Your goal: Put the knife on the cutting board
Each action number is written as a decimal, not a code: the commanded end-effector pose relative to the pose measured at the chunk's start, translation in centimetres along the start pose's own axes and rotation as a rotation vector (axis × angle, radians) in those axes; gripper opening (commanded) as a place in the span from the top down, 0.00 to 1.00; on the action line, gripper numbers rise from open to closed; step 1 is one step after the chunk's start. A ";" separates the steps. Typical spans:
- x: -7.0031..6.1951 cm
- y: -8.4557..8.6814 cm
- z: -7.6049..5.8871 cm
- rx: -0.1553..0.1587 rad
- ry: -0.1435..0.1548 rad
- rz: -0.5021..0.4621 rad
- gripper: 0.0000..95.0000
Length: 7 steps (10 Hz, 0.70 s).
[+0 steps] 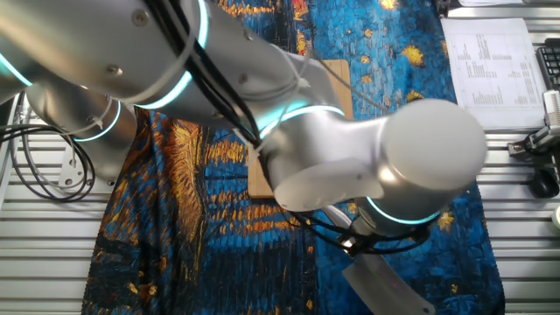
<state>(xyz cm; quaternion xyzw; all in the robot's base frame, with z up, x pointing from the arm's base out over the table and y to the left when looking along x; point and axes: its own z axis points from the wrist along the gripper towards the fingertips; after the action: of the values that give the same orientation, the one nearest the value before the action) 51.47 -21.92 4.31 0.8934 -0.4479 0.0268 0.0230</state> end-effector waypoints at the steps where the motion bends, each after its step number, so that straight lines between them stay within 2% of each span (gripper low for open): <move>1: 0.1 -0.1 0.0 0.010 0.020 0.013 1.00; 2: 0.1 -0.1 0.0 0.020 0.031 0.022 1.00; 4: 0.1 -0.1 0.0 0.021 0.008 0.042 1.00; 7: -0.1 -0.2 -0.3 0.021 0.001 0.075 1.00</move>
<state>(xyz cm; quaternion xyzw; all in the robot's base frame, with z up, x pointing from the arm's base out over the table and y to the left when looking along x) 51.70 -21.64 4.60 0.8765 -0.4803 0.0288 0.0117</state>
